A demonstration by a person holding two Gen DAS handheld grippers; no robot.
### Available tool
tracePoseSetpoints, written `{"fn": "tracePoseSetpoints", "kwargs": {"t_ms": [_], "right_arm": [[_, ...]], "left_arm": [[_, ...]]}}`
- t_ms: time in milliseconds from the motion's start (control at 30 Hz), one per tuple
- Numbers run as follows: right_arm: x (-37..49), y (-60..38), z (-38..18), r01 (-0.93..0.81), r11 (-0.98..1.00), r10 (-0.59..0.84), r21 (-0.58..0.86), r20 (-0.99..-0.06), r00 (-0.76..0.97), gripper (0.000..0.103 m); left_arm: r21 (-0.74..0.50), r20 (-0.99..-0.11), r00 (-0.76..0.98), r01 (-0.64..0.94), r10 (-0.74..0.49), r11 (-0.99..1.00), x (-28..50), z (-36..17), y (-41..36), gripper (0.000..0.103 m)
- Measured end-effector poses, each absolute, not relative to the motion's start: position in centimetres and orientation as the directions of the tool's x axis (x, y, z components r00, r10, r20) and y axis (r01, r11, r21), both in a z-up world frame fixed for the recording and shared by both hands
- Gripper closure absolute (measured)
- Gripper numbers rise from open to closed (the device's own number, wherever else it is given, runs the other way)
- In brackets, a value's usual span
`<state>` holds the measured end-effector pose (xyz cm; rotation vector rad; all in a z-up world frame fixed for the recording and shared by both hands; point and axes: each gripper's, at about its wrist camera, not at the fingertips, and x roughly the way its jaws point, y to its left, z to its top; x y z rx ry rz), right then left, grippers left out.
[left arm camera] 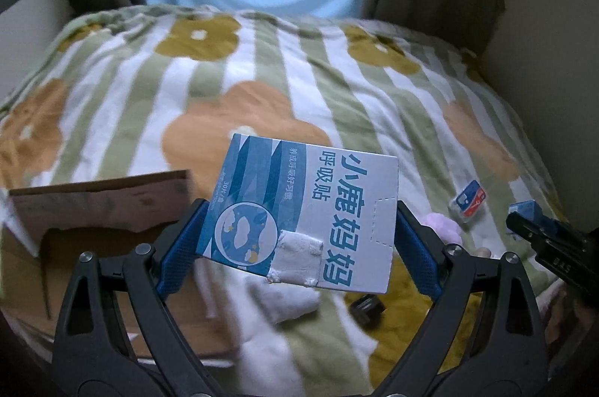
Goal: Organize objects
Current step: 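Carry the blue-and-white box and dark blue block over the cardboard box with both tools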
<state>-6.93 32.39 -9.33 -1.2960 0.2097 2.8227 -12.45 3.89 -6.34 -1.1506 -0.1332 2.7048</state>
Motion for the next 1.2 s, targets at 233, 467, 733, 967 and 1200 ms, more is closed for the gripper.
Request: {"fn": "tracePoseSetpoints", "kwargs": {"t_ms": [233,467,733,967,1200], "right_arm": [[-7.7,26.5,-6.9,0.022,-0.994,-0.096,0.11,-0.725,-0.682,0.061],[-8.8,19.6,-5.4,0.131,-0.989,-0.141,0.069,-0.714,-0.686,0.061],[-9.9,11.7,-4.9,0.256,-0.965,-0.213,0.049,-0.715,-0.666,0.061],[-10.6,5.0,-5.5,0.355,-0.933,-0.278,0.055,-0.736,-0.618,0.061],[-11.0,-1.4,-6.5,0.453,-0.89,-0.335,0.058,-0.756,-0.561,0.061]], "left_arm": [[-0.16,-0.682,-0.711,-0.079,0.168,-0.984,-10.0,-4.2,-2.2,0.01],[-0.172,-0.672,-0.729,-0.013,0.127,-0.985,-8.8,-3.5,-8.5,0.01],[-0.178,-0.685,-0.723,0.048,0.089,-0.983,-8.1,-4.6,-14.3,0.01],[-0.185,-0.698,-0.714,0.107,0.054,-0.977,-7.4,-6.0,-18.9,0.01],[-0.193,-0.721,-0.692,0.153,0.034,-0.969,-7.1,-8.2,-22.1,0.01]]}}
